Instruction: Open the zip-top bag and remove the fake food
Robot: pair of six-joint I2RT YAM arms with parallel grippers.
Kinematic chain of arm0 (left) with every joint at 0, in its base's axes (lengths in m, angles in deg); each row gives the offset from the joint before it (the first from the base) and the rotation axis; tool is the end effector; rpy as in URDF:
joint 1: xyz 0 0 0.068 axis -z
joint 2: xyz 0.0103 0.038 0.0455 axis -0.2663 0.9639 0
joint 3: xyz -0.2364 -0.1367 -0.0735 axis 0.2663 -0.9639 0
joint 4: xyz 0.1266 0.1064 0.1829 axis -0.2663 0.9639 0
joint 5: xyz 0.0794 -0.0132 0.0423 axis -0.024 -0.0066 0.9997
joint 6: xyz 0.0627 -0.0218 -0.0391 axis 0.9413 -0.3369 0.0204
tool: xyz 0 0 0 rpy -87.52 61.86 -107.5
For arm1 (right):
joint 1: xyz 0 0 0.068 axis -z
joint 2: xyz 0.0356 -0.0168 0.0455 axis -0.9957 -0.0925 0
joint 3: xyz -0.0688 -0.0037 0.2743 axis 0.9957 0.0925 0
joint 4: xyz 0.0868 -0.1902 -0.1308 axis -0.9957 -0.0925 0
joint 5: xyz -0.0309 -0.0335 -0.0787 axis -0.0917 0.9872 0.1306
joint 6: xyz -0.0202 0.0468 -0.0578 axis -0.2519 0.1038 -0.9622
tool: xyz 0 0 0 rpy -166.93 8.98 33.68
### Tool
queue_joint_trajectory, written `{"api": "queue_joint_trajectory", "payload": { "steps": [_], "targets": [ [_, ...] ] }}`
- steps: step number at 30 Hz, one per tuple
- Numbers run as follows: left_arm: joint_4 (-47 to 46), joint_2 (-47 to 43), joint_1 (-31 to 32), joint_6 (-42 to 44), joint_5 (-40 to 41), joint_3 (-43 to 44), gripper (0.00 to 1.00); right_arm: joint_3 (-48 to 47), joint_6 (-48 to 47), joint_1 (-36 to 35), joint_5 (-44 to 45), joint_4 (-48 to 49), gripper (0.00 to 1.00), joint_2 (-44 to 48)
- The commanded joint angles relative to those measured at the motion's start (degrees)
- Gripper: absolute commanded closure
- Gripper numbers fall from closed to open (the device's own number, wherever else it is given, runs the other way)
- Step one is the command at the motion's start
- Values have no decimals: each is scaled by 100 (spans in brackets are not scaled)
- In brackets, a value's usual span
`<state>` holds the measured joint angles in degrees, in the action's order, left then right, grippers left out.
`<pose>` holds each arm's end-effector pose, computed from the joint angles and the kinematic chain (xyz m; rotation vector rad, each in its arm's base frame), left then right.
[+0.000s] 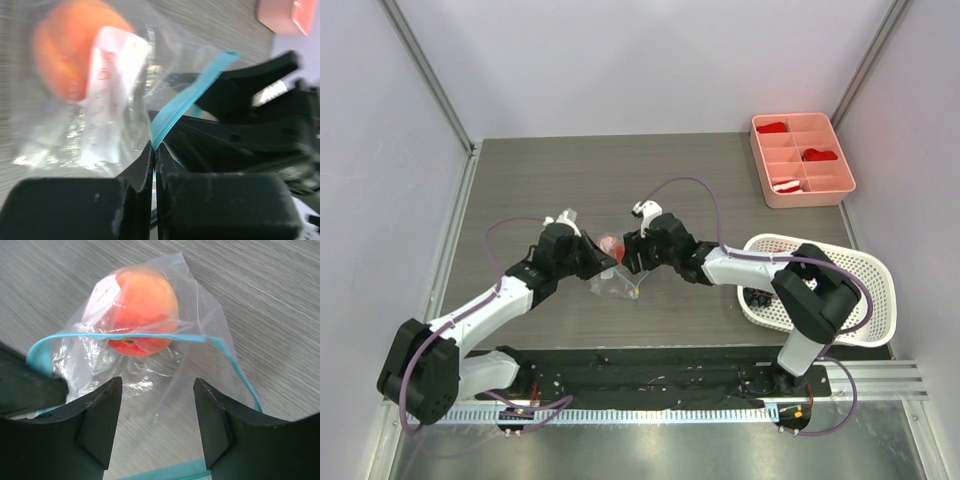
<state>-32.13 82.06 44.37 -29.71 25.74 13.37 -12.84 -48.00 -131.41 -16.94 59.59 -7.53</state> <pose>0.2130 -0.1299 0.2116 -0.5103 2.3169 -0.9918 0.2577 0.2787 0.1987 -0.6261 2.1293 0.6778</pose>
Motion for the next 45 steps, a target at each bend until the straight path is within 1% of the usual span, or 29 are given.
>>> {"api": "queue_joint_trajectory", "payload": {
  "steps": [1, 3, 5, 6, 8, 9, 10, 11, 13, 14, 16, 19, 21, 23, 27, 30, 31, 33, 36, 45],
  "targets": [
    [-762, 282, 367, -216, -819, 580, 100, 214, 244, -21, 596, -26, 36, 520],
    [-850, 413, 761, -260, -880, 862, 100, 371, 279, -21, 623, -105, 36, 844],
    [-1113, 476, 1026, -392, -951, 1064, 100, 460, 288, -30, 799, -351, 36, 1126],
    [-1201, 511, 1236, -462, -960, 1117, 100, 504, 288, -22, 852, -595, 36, 1423],
    [-1525, 520, 1352, -690, -1065, 1179, 100, 530, 245, -30, 905, -886, 36, 1724],
    [-1649, 494, 1378, -778, -1074, 1153, 100, 522, 218, -48, 905, -1244, 36, 2021],
    [-1763, 424, 1396, -849, -1057, 1092, 100, 504, 201, -74, 931, -1405, 36, 2154],
    [-1773, 388, 1388, -954, -952, 943, 100, 469, 174, -100, 983, -1546, 36, 2260],
    [-1441, 292, 1361, -938, -636, 802, 100, 373, 183, -144, 984, -1897, 36, 2401],
    [-1256, 291, 1335, -911, -417, 653, 100, 346, 226, -144, 949, -1977, 35, 2411],
    [-1254, 352, 1239, -981, -406, 407, 100, 381, 262, -144, 879, -1995, 32, 2350],
    [-1780, 572, 1010, -1245, -555, -269, 100, 443, 288, -162, 931, -1934, 28, 2052],
    [-2183, 800, 843, -1394, -713, -472, 100, 399, 297, -171, 1010, -1951, 26, 1893],
    [-2352, 958, 755, -1447, -766, -692, 100, 312, 288, -197, 1054, -1960, 25, 1691],
    [-2424, 933, 702, -1342, -802, -781, 100, 162, 262, -241, 976, -2013, 23, 1523],
    [-2205, 705, 693, -1176, -609, -755, 100, 118, 253, -294, 984, -2004, 23, 1497],
    [-1960, 652, 702, -1123, -547, -737, 100, 126, 253, -294, 993, -1995, 23, 1488],
    [-1765, 503, 693, -1026, -442, -676, 100, 161, 253, -303, 1010, -1951, 23, 1462],
    [-1510, 467, 676, -876, -345, -597, 100, 214, 271, -311, 1054, -1899, 23, 1444],
    [-1518, 616, 640, -858, -362, -517, 100, 196, 157, -311, 1327, -1863, 25, 1339]
  ]
}}
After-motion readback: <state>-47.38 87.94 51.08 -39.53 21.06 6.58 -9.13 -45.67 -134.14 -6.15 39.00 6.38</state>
